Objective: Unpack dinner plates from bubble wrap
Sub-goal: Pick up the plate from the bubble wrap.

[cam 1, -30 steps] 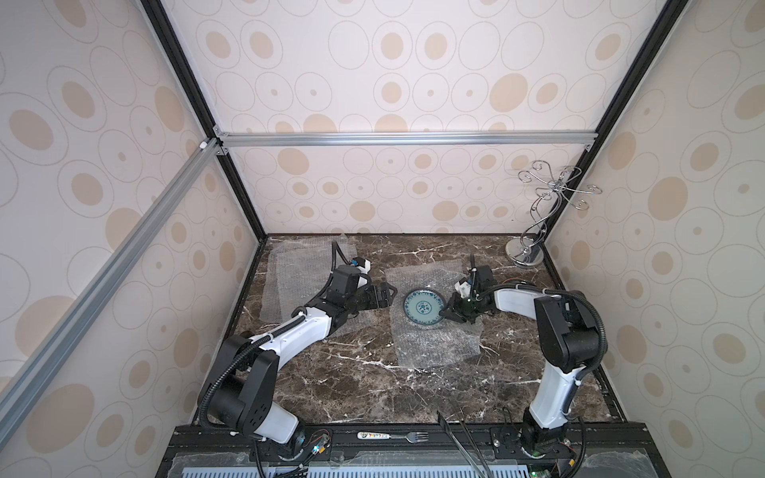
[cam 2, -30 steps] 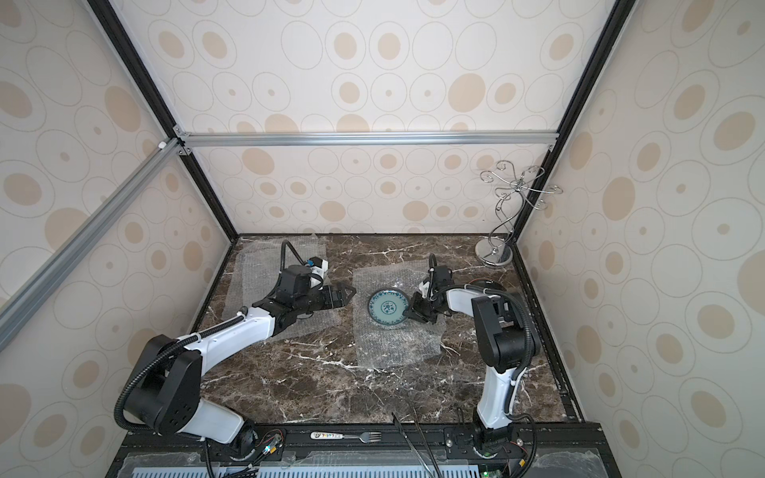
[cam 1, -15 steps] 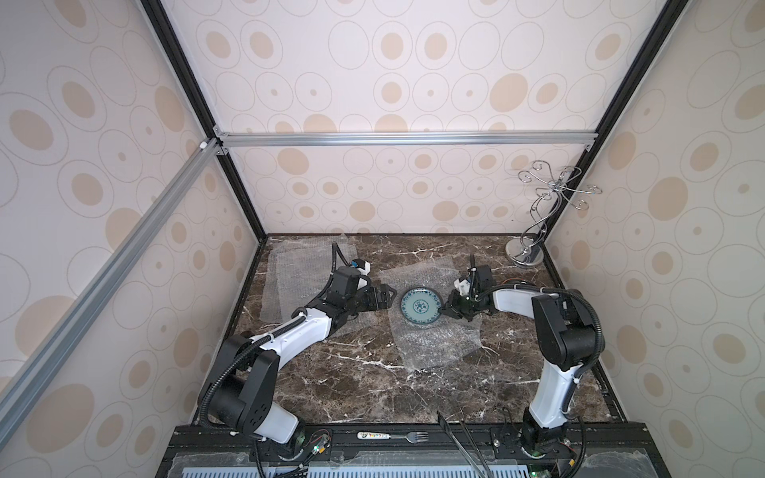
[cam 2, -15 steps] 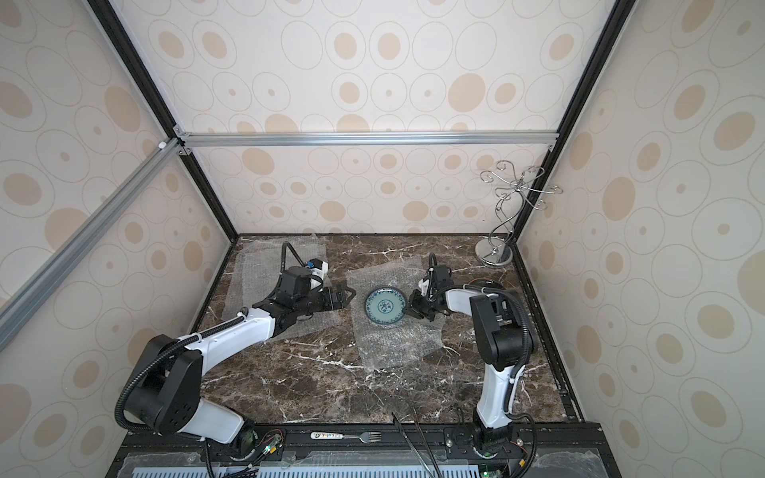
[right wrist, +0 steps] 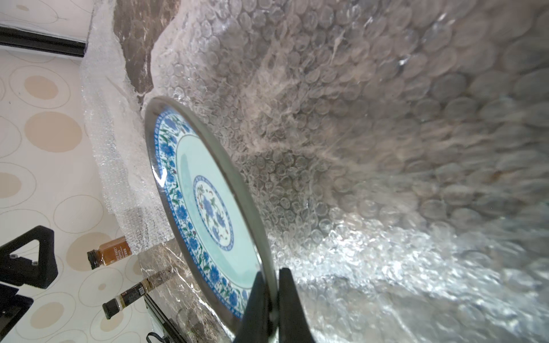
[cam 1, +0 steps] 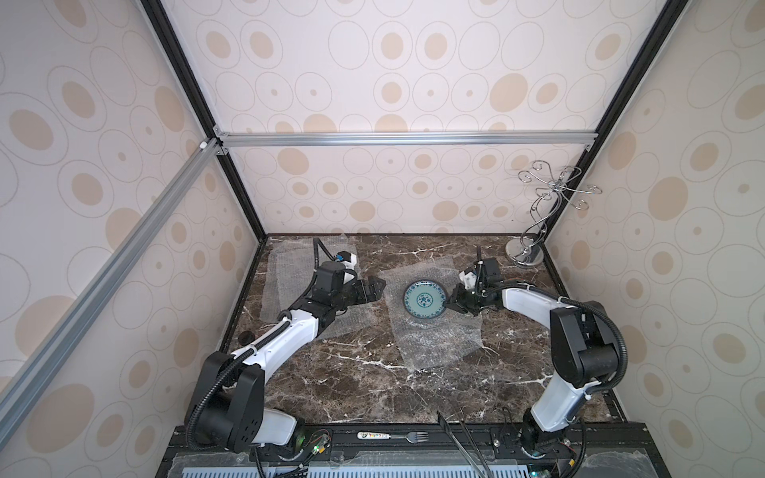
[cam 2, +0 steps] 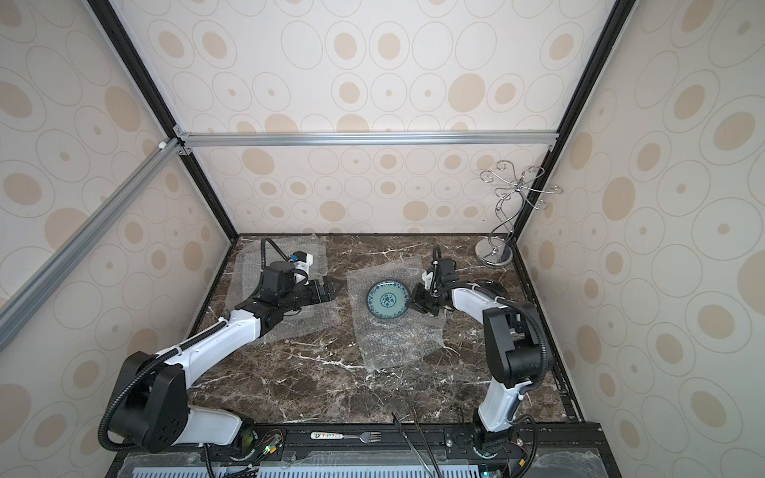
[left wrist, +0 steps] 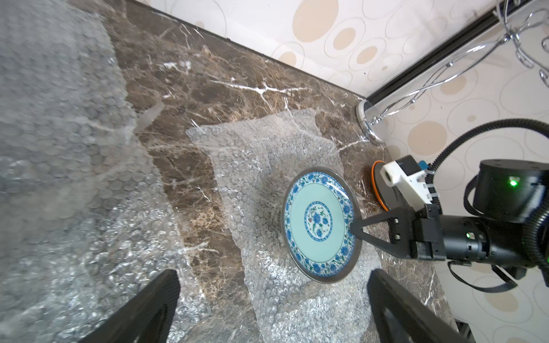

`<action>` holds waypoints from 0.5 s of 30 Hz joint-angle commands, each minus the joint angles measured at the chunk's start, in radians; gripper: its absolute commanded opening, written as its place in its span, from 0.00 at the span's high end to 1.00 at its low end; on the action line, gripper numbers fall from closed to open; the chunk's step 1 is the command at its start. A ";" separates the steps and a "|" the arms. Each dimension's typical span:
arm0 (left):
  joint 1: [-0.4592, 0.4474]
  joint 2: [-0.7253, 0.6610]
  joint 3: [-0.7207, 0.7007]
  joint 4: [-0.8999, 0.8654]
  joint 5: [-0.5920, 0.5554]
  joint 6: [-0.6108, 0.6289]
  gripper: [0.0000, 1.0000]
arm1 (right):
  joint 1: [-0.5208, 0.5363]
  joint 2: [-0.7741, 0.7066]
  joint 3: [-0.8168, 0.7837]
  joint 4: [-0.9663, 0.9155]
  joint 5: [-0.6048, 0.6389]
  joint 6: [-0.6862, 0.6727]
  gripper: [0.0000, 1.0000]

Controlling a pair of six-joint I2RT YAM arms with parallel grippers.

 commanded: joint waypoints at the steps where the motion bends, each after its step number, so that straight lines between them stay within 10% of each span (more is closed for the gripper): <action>1: 0.028 -0.026 -0.017 -0.009 0.031 0.012 0.00 | -0.022 -0.053 0.032 -0.055 -0.008 -0.020 0.97; 15: 0.033 -0.016 -0.032 0.007 0.033 0.006 0.00 | -0.328 -0.213 -0.071 -0.124 -0.171 -0.065 1.00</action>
